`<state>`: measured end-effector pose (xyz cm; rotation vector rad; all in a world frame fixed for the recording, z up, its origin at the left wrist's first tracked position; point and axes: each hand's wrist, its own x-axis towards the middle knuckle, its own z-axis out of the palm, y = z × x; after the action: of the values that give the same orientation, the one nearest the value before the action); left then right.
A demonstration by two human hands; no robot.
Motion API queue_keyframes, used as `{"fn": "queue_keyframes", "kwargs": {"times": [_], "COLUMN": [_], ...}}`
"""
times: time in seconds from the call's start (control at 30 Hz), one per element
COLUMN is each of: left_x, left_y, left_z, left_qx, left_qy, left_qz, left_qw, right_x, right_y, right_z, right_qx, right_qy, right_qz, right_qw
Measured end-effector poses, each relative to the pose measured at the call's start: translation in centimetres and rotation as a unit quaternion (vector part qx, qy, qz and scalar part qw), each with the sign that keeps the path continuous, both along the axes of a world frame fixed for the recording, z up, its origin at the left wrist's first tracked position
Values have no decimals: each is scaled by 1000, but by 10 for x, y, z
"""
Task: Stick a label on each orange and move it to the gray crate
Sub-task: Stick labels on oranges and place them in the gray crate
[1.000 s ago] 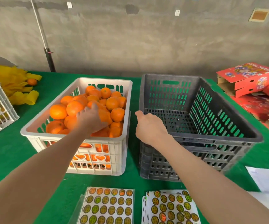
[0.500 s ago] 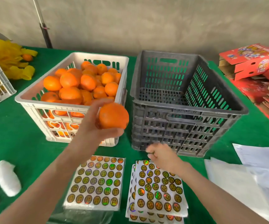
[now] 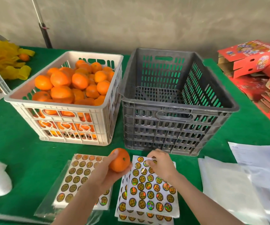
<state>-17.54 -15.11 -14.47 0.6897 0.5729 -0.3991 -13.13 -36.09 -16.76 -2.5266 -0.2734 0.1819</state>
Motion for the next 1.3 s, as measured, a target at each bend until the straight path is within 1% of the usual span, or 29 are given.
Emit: {"fn": "queue_keyframes", "kwargs": {"times": [0.07, 0.17, 0.27, 0.4, 0.53, 0.63, 0.73, 0.77, 0.83, 0.87, 0.9, 0.93, 0.97, 1.0, 1.03, 1.07, 1.1, 1.17, 1.23, 1.3], "left_x": [2, 7, 11, 10, 10, 12, 14, 14, 13, 12, 11, 9, 7, 5, 4, 4, 5, 9, 14, 21], "left_y": [-9, -23, -31, -29, -29, -27, -21, -19, -14, -12, -9, -6, -3, 1, 4, 7, 8, 5, 3, 3], "left_z": [-1, 1, 0, 1, 0, -4, -7, -6, -3, -2, 0, 2, 5, 10, 16, 21, 28, 48, 65, 79], "left_qx": [-28, 12, 27, 46, 39, -6, -17, -12, 12, 32, 53, 79, 109, 134, 145, 128, 84, -21, -63, -91], "left_qy": [-5, -5, -1, -26, -30, -12, -1, 1, 10, 11, 2, -20, -53, -95, -135, -166, -181, -168, -128, -131], "left_qz": [-40, -103, -111, -140, -125, -88, -87, -96, -106, -110, -115, -124, -134, -142, -143, -135, -123, -109, -121, -116], "left_qw": [999, 995, 993, 989, 991, 996, 996, 995, 994, 993, 992, 989, 984, 976, 970, 968, 972, 979, 982, 980], "right_x": [-2, -3, -6, -4, -3, -5, -7, -9, -11, -10, -9, -9, -11, -15, -20, -26, -30, -37, -40, -40], "right_y": [-8, -16, -20, -16, -8, -2, -3, -3, -2, -2, -2, 0, 3, 7, 12, 18, 25, 38, 49, 59], "right_z": [4, 6, 5, 6, 8, 10, 8, 8, 13, 18, 24, 31, 38, 46, 56, 67, 77, 100, 120, 135], "right_qx": [58, 98, 114, 106, 79, 47, 35, 56, 137, 180, 225, 285, 354, 411, 453, 488, 514, 536, 539, 529], "right_qy": [7, 16, -10, -95, -158, -170, -177, -170, -138, -90, -17, 66, 140, 188, 206, 204, 186, 130, 78, 41], "right_qz": [-6, -4, 18, 93, 125, 144, 152, 123, 4, -68, -130, -172, -194, -201, -196, -181, -156, -97, -66, -62], "right_qw": [998, 995, 993, 985, 976, 974, 972, 976, 981, 977, 965, 941, 904, 869, 845, 830, 823, 828, 836, 846]}}
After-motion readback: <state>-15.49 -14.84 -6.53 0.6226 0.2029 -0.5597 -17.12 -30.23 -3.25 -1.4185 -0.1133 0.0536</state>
